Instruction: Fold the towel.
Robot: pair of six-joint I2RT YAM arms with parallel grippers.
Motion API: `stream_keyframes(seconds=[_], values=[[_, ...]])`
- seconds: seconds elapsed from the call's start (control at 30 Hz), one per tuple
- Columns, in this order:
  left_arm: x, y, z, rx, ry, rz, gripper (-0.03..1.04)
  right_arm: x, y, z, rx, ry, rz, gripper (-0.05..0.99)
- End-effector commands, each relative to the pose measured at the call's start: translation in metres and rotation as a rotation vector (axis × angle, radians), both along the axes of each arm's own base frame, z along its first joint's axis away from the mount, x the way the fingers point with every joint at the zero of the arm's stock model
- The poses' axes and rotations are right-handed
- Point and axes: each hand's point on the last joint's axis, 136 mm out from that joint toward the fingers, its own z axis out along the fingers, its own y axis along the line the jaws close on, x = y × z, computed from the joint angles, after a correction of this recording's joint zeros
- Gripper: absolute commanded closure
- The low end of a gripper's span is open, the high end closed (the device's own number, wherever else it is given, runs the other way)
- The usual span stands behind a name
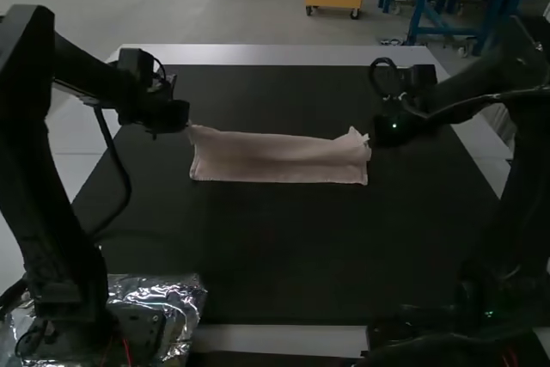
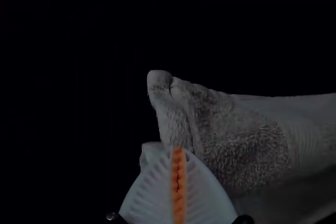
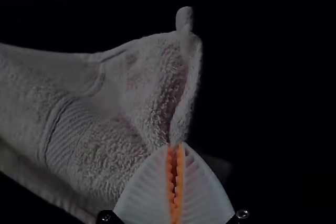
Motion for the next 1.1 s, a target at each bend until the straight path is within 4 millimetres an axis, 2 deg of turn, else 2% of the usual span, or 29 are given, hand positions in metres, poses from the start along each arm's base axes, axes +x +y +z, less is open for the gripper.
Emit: stream_keyframes(seconds=[0.0, 0.2, 0.4, 0.43, 0.47, 0.5, 0.53, 0.57, 0.6, 0.63, 0.8, 0.97, 1.07], values=[[-0.012, 0.000, 0.011, 0.010, -0.033, -0.012, 0.99, -0.005, -0.006, 0.011, 0.021, -0.019, -0.013, 0.96], [-0.039, -0.001, -0.006, 0.014, -0.010, -0.009, 0.99, -0.028, -0.008, -0.016, 0.013, 0.041, -0.013, 0.96], [-0.058, 0.001, -0.029, 0.005, 0.012, 0.000, 0.99, -0.040, -0.009, -0.031, 0.011, 0.045, -0.011, 0.95], [-0.059, 0.000, -0.031, -0.001, 0.006, 0.002, 0.95, -0.039, -0.011, -0.032, 0.003, 0.039, -0.020, 0.85], [-0.060, 0.000, -0.031, -0.007, 0.000, 0.004, 0.75, -0.038, -0.012, -0.031, -0.002, 0.034, -0.023, 0.62], [-0.061, -0.001, -0.033, -0.012, 0.003, 0.002, 0.47, -0.038, -0.013, -0.031, -0.008, 0.033, -0.028, 0.40], [-0.062, -0.005, -0.032, -0.028, 0.000, -0.013, 0.34, -0.037, -0.015, -0.030, -0.015, 0.029, -0.034, 0.22], [-0.060, -0.005, -0.030, -0.040, -0.005, -0.007, 0.24, -0.035, -0.015, -0.028, -0.018, 0.021, -0.036, 0.10], [-0.057, -0.005, -0.026, -0.052, -0.017, 0.005, 0.09, -0.032, -0.016, -0.025, -0.027, 0.009, -0.042, 0.03], [-0.055, -0.005, -0.024, -0.057, -0.023, 0.006, 0.03, -0.030, -0.017, -0.021, -0.029, -0.006, -0.043, 0.03], [-0.043, -0.007, -0.008, -0.083, -0.059, 0.014, 0.03, -0.020, -0.014, -0.003, -0.017, -0.058, -0.048, 0.03], [-0.032, -0.008, 0.006, -0.096, -0.101, 0.021, 0.04, -0.019, -0.011, -0.005, -0.021, -0.062, -0.044, 0.03], [-0.027, -0.009, 0.012, -0.097, -0.122, 0.020, 0.04, -0.018, -0.010, -0.014, -0.034, -0.052, -0.045, 0.03]])
